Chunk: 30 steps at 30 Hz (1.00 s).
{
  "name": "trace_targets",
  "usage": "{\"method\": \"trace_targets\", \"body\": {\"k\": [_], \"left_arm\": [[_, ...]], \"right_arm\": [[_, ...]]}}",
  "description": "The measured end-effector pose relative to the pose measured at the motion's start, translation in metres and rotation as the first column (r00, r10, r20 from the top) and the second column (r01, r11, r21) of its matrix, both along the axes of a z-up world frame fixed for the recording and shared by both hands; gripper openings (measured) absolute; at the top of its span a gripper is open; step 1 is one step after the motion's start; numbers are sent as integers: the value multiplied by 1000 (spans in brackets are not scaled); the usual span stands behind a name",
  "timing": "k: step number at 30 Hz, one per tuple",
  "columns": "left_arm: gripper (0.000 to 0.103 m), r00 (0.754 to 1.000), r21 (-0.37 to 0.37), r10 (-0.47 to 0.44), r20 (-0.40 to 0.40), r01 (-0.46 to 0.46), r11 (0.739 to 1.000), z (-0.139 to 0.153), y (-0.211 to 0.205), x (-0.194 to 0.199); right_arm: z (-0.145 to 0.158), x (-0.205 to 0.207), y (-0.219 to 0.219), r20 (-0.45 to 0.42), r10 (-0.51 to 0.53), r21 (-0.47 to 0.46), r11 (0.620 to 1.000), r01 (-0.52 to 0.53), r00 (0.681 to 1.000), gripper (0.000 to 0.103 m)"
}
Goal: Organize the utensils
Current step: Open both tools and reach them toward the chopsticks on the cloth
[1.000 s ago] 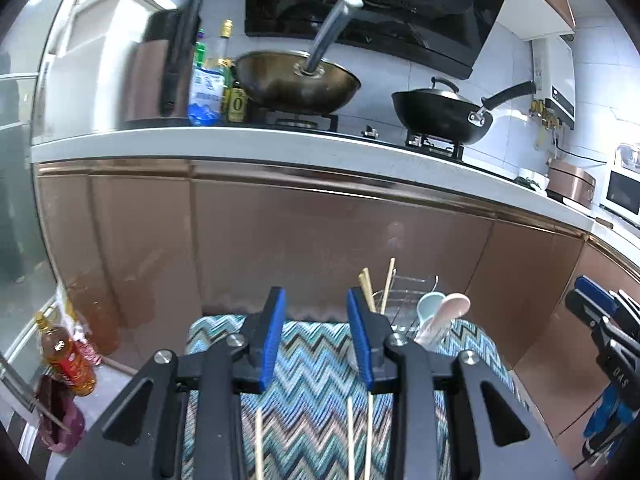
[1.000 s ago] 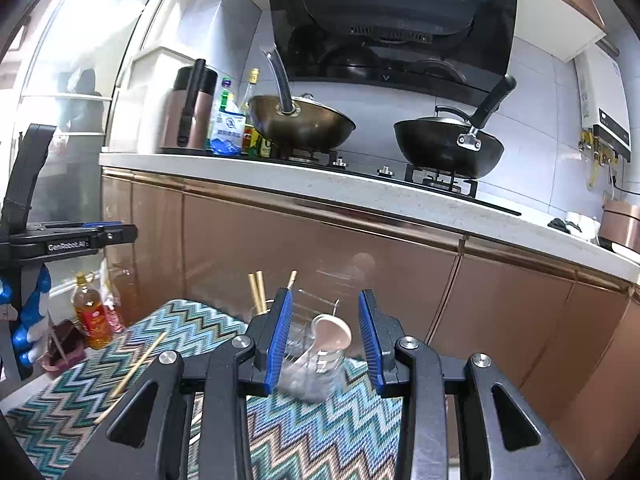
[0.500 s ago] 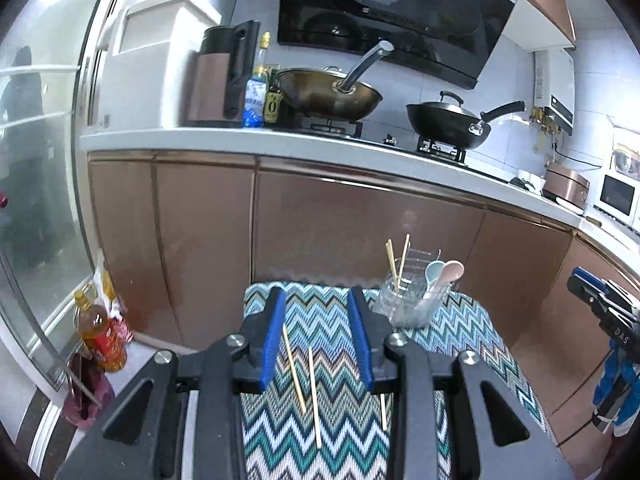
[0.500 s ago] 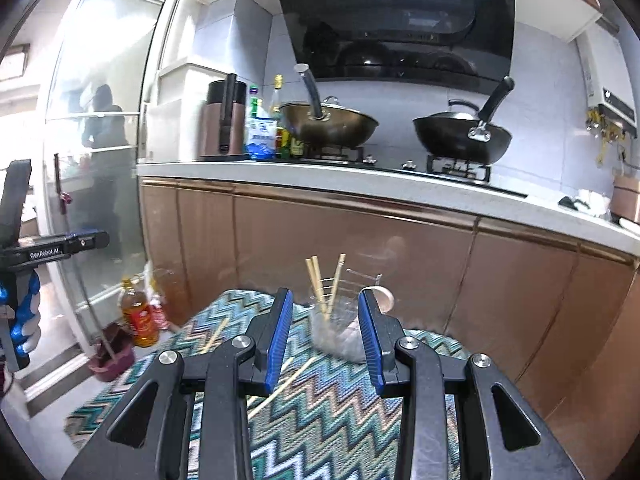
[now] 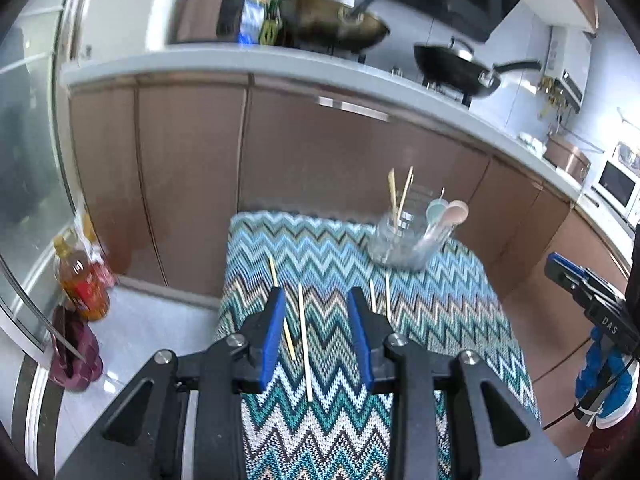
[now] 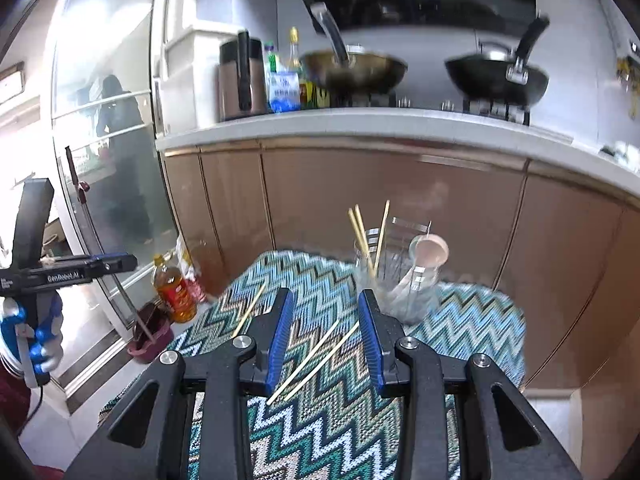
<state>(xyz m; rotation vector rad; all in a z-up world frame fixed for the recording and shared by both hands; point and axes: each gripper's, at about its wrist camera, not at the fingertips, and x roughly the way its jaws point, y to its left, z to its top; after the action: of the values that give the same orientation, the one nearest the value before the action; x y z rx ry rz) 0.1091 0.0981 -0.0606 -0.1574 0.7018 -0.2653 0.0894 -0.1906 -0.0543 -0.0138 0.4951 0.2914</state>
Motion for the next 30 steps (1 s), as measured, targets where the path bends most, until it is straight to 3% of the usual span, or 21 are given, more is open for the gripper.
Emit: {"method": "trace_targets", "body": {"k": [8,16,22,30], "left_arm": [[30,971,4,-88,-221,91,996,-68,-31,76],[30,915,24,-119,-387,139,990,-128,-56,157],[30,874,12,-143,-464,167,986,-158,-60,194],[23,828,27,-158,-538,205,978,-183,-67,217]], "right_arm": [[-64,76,5,-209,0,24,1000,5,978,32],[-143,169,18,-435,2,70,997,32,901,26],[-184,217,35,-531,-4,61,997,43,848,24],[-211,252,48,-597,-42,10,998,60,801,22]]}}
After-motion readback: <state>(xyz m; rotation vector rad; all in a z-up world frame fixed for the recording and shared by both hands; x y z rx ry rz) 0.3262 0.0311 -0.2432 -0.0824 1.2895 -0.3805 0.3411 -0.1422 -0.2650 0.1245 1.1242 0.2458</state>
